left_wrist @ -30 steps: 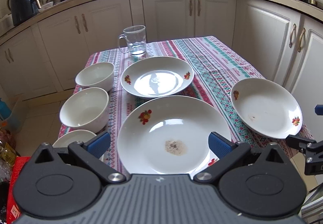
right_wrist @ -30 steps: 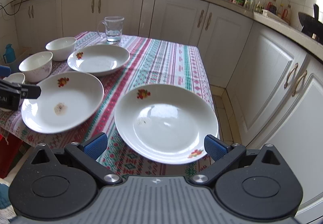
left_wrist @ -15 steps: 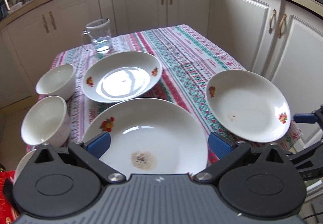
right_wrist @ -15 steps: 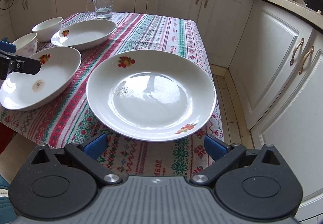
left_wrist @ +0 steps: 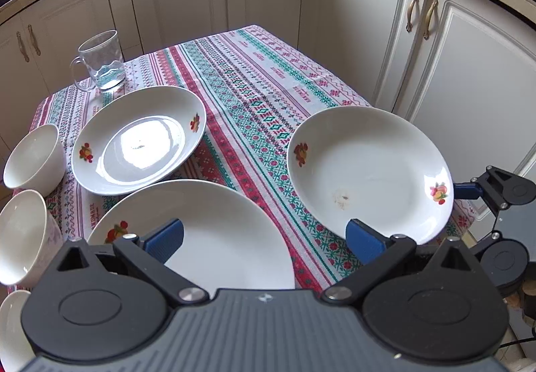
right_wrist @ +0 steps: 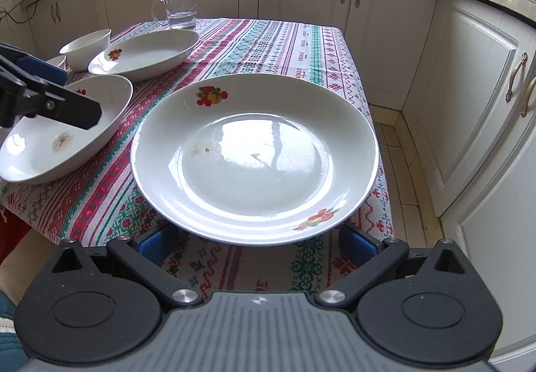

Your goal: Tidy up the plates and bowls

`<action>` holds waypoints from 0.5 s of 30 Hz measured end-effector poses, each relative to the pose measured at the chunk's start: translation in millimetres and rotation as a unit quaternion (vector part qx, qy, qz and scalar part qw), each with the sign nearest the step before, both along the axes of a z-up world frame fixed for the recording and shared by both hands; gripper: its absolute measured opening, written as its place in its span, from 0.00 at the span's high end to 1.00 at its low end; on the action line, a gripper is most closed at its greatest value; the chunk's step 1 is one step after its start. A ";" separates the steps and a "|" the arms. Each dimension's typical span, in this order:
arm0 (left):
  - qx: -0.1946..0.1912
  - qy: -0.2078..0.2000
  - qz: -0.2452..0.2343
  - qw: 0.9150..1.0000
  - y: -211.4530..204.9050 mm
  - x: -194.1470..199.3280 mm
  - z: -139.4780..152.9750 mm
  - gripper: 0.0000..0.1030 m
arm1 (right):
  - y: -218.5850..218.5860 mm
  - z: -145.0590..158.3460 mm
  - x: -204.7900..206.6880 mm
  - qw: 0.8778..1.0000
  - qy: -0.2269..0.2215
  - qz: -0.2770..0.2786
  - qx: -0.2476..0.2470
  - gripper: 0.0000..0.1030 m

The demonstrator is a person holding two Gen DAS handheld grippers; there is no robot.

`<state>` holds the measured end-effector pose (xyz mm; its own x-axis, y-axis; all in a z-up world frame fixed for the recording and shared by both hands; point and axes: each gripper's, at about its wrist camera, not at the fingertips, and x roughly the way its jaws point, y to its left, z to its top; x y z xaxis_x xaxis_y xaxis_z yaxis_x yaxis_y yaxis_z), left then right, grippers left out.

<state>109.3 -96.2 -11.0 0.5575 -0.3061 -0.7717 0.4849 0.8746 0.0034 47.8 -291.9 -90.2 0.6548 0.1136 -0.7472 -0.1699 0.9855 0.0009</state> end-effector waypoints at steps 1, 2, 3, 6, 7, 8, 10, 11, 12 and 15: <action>0.000 0.003 -0.003 1.000 -1.2 2.4 -0.7 0.01 | -0.2 -0.3 0.3 1.000 -0.001 0.003 0.002 0.00; -0.001 0.007 -0.008 1.000 -2.3 5.1 -1.2 0.01 | -0.2 -0.8 0.7 1.000 -0.003 0.006 0.002 0.00; -0.003 0.010 -0.013 1.000 -3.7 7.9 -1.5 0.01 | -0.2 -1.1 0.9 1.000 -0.004 0.009 0.002 0.00; -0.003 0.010 -0.031 0.999 -9.5 14.3 -1.0 0.01 | -2.2 -2.7 -0.7 1.000 -0.012 0.014 0.005 0.00; -0.003 0.010 -0.038 0.999 -11.9 16.4 -0.6 0.01 | -2.9 -3.2 -1.0 1.000 -0.014 0.014 0.006 0.00; -0.002 0.012 -0.044 0.999 -14.7 18.9 -0.2 0.01 | -3.1 -3.3 -1.0 1.000 -0.016 0.014 0.007 0.00; -0.001 0.019 -0.058 0.998 -22.1 25.5 0.1 0.01 | -2.9 -3.7 -1.6 1.000 -0.019 0.013 0.006 0.00; -0.007 0.022 -0.066 0.998 -25.1 28.8 0.5 0.01 | -2.9 -4.2 -1.8 1.000 -0.022 0.012 0.006 0.00; -0.015 0.025 -0.068 0.997 -27.9 32.3 0.7 0.01 | -3.1 -4.3 -2.3 1.000 -0.023 0.012 0.007 0.00; -0.036 0.043 -0.082 0.995 -38.2 46.0 -1.5 0.01 | -3.5 -4.7 -3.6 1.000 -0.028 0.011 0.008 0.00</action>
<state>155.3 -134.4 -12.6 0.4277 -0.4447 -0.7870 0.6173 0.7796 -0.1051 44.2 -295.4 -94.9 0.6931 0.1400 -0.7071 -0.1916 0.9814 0.0064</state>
